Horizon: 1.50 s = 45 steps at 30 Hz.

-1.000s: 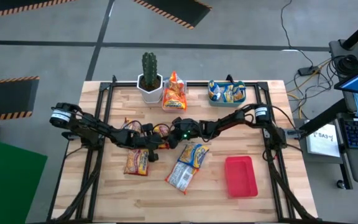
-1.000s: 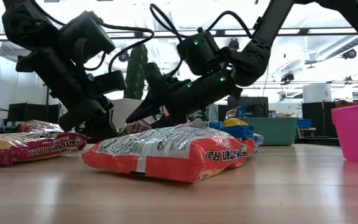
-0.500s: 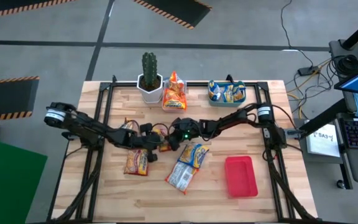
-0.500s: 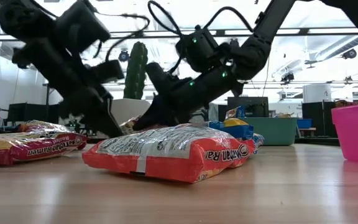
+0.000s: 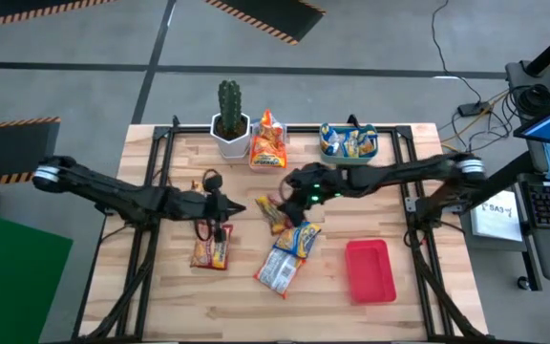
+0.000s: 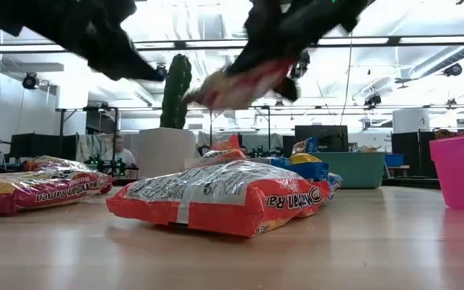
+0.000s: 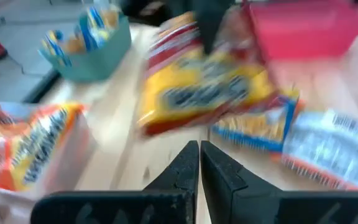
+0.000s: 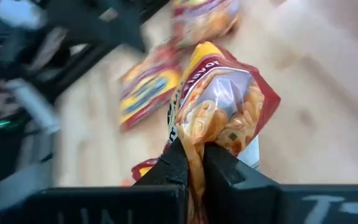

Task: Sort Maruchan noodles
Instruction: Put the red noodle pack into the red bin

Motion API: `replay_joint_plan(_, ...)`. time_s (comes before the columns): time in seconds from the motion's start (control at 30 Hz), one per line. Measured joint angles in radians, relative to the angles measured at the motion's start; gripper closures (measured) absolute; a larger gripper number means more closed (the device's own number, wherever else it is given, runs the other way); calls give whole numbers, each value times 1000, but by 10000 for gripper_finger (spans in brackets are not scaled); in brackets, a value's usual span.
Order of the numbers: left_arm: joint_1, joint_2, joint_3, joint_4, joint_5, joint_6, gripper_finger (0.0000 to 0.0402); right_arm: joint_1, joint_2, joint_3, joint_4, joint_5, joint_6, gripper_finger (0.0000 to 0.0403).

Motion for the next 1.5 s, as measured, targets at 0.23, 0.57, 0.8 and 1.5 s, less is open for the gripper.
replay_joint_plan(0.23, -3, -64, 0, 30, 0, -1, 402, 155, -256, -40, -318, -63, 355, 390)
replay_joint_plan(0.57, -3, -18, 0, 82, 1, -9, 402, 564, -416, -140, -545, 13, 895, 390)
replay_joint_plan(0.8, -6, 4, 0, 83, 1, -47, 402, 755, -428, -140, -764, 128, 1130, 390)
replay_joint_plan(1.5, -6, 100, 0, 91, 1, -79, 402, 797, -323, -140, -947, 332, 1250, 331)
